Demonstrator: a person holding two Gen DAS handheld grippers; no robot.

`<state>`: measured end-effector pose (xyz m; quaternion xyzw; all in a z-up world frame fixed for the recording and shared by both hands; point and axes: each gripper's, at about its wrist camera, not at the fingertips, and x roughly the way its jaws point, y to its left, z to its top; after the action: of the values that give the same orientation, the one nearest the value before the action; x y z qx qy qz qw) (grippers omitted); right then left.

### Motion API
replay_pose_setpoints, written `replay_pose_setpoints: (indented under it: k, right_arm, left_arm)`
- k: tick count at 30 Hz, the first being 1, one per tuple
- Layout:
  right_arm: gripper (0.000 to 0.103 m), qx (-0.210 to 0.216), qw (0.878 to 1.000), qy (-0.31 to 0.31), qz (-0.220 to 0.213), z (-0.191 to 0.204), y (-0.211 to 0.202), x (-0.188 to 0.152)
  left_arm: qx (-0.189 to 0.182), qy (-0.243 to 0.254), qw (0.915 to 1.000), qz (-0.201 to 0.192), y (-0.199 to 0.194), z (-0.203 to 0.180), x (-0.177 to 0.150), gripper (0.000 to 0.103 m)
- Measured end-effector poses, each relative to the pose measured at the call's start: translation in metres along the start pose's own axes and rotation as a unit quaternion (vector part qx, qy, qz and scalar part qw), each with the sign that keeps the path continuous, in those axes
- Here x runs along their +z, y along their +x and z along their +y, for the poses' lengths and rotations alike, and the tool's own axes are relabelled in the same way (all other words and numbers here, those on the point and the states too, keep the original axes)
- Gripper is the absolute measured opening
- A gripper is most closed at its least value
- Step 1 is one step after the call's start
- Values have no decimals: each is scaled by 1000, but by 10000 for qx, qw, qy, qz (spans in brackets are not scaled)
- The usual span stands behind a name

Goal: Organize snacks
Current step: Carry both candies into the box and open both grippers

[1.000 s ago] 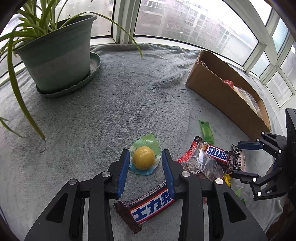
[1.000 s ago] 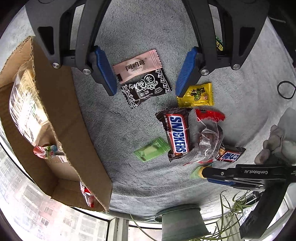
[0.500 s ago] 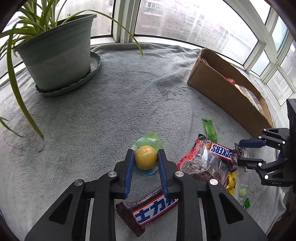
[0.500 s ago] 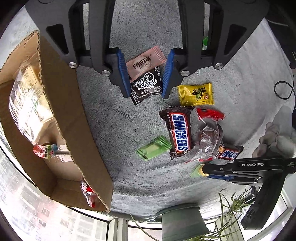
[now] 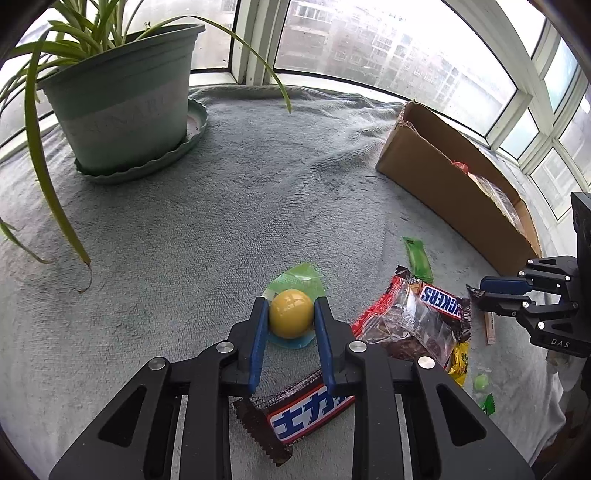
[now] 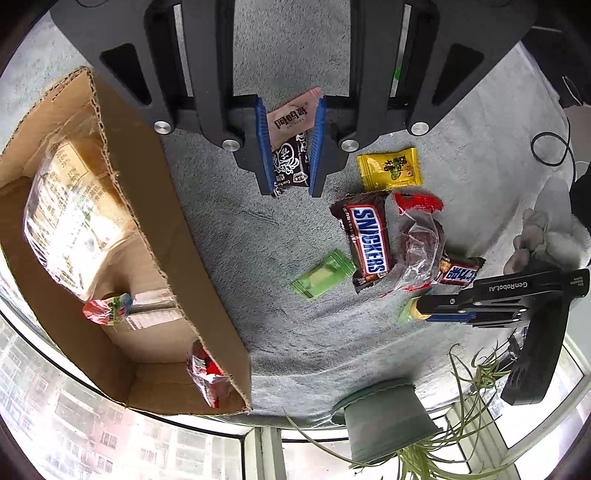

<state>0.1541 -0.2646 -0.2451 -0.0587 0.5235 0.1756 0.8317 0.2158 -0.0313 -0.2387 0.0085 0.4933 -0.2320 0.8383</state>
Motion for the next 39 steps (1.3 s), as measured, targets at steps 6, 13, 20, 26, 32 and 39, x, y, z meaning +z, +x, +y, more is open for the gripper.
replay_pose_setpoints:
  k: [6, 13, 20, 26, 32, 39]
  right_arm:
    - [10, -14, 9999, 122, 72, -9, 5, -8]
    - [9, 103, 9999, 42, -101, -5, 4, -4]
    - [9, 130, 9990, 117, -421, -1, -13, 1]
    - [9, 139, 9967, 187, -782, -4, -42, 10]
    - [9, 40, 9940, 249, -1067, -13, -69, 19]
    - [9, -256, 9900, 443, -1317, -44, -96, 25]
  left_arm:
    - [-11, -3, 10000, 0, 0, 0, 0, 23]
    - [22, 37, 10000, -34, 1, -2, 0, 23]
    - [6, -35, 9999, -148, -7, -2, 0, 23]
    - [-66, -41, 9991, -415, -31, -6, 8, 23]
    - [-191, 90, 9975, -681, -52, -21, 24, 23]
    - [-408, 367, 9944, -905, -62, -52, 51, 23]
